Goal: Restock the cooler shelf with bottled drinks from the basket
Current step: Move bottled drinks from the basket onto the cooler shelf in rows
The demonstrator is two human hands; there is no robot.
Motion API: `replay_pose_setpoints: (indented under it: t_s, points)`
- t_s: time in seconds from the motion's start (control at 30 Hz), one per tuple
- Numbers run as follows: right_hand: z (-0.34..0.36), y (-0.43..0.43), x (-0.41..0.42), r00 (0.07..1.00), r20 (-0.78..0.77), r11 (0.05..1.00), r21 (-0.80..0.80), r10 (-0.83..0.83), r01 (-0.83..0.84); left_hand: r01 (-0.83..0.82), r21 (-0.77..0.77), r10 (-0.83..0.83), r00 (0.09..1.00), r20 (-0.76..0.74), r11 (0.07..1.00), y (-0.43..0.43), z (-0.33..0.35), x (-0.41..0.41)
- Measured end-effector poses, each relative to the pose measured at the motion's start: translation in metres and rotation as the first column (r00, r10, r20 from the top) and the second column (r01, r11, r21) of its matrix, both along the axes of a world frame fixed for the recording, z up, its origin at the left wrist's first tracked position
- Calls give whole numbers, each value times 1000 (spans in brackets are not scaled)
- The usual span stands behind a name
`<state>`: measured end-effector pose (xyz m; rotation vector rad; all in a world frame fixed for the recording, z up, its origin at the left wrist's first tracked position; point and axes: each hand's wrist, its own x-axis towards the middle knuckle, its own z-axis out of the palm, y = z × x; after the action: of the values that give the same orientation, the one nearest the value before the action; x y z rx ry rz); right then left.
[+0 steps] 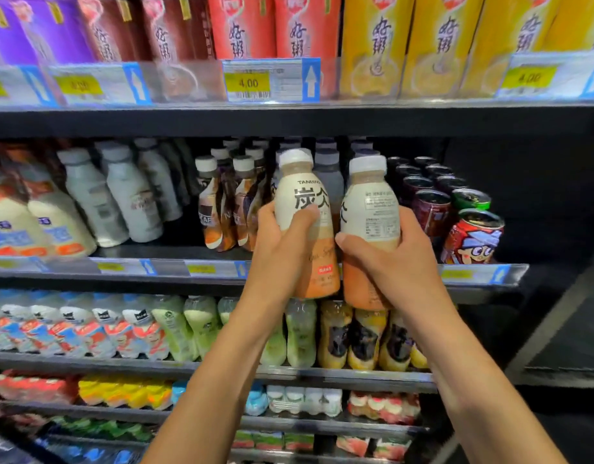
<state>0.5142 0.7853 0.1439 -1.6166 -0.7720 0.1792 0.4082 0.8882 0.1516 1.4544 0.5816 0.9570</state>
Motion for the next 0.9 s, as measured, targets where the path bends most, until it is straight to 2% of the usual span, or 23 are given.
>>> replay_pose_setpoints:
  t_s: [0.13,0.27,0.47,0.63,0.77,0.9]
  points:
    - [9,20,19,995,33,995,-30,-90,91,29,79,-26,999,-47,996,18,15,24]
    - [10,33,36,990,1,988,-67,-140,140,44,127,-20,983,-182,991,31,15,43]
    - [7,47,50,986,-86,984,-114,-145,135,20,88,-6,988,-154,996,44,11,60]
    - [-3,51,59,977,-113,976,-140,-181,164,25,152,-6,992,-128,988,54,-5,64]
    - [-11,54,62,970,-96,964,-169,-221,203,-18,153,46,983,-178,988,57,-11,68]
    - [-13,54,64,974,-62,961,-183,-220,206,-63,224,120,962,-246,972,55,-18,66]
